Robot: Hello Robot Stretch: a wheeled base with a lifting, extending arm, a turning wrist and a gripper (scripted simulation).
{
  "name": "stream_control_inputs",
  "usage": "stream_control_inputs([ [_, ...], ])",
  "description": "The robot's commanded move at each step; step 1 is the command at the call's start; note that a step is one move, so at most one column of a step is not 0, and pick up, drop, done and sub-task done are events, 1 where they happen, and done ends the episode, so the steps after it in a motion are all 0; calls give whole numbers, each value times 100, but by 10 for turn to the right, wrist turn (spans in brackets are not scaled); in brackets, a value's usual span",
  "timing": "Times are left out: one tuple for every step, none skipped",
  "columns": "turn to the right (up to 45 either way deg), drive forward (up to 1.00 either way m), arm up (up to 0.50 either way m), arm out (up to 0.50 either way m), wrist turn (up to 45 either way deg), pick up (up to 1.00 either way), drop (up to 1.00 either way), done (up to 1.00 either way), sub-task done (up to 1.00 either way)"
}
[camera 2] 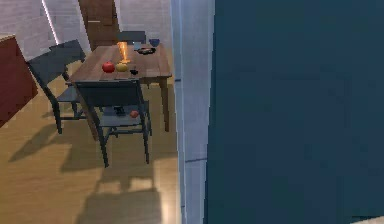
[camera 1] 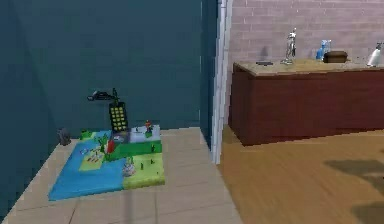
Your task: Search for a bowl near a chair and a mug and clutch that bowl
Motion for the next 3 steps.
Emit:
stream_control_inputs([
  [0, 15, 0, 0, 0, 0, 0, 0, 0],
  [240, 0, 0, 0, 0, 0, 0, 0, 0],
  [0, 75, 0, 0, 0, 0, 0, 0, 0],
])
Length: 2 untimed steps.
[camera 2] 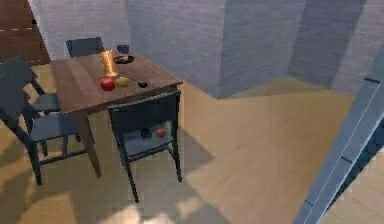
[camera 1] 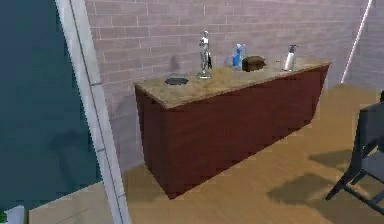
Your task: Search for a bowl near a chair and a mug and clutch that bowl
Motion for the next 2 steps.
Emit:
stream_control_inputs([
  [450, 0, 0, 0, 0, 0, 0, 0, 0],
  [450, 0, 0, 0, 0, 0, 0, 0, 0],
])
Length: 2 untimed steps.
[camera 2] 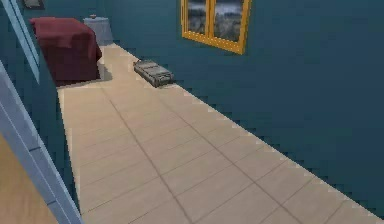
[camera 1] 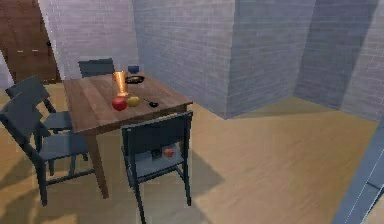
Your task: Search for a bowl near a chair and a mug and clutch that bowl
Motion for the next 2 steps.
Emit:
stream_control_inputs([
  [150, 0, 0, 0, 0, 0, 0, 0, 0],
  [0, 100, 0, 0, 0, 0, 0, 0, 0],
])
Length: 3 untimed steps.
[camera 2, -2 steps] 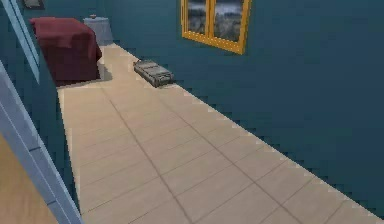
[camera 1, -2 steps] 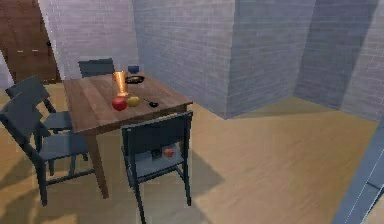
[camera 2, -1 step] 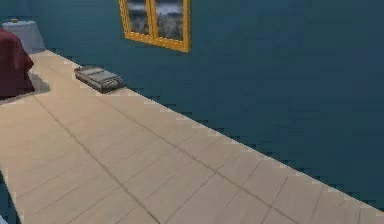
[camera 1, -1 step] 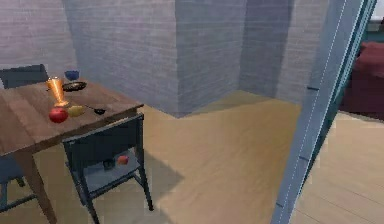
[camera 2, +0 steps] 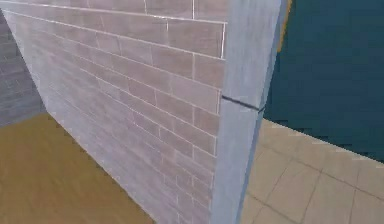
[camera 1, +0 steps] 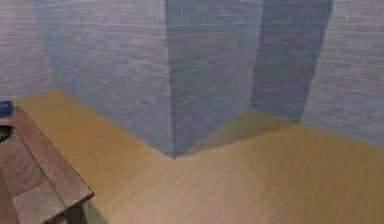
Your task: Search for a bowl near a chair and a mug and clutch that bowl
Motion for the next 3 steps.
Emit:
stream_control_inputs([
  [60, 0, 0, 0, 0, 0, 0, 0, 0],
  [0, 15, 0, 0, 0, 0, 0, 0, 0],
  [-120, 0, 0, 0, 0, 0, 0, 0, 0],
])
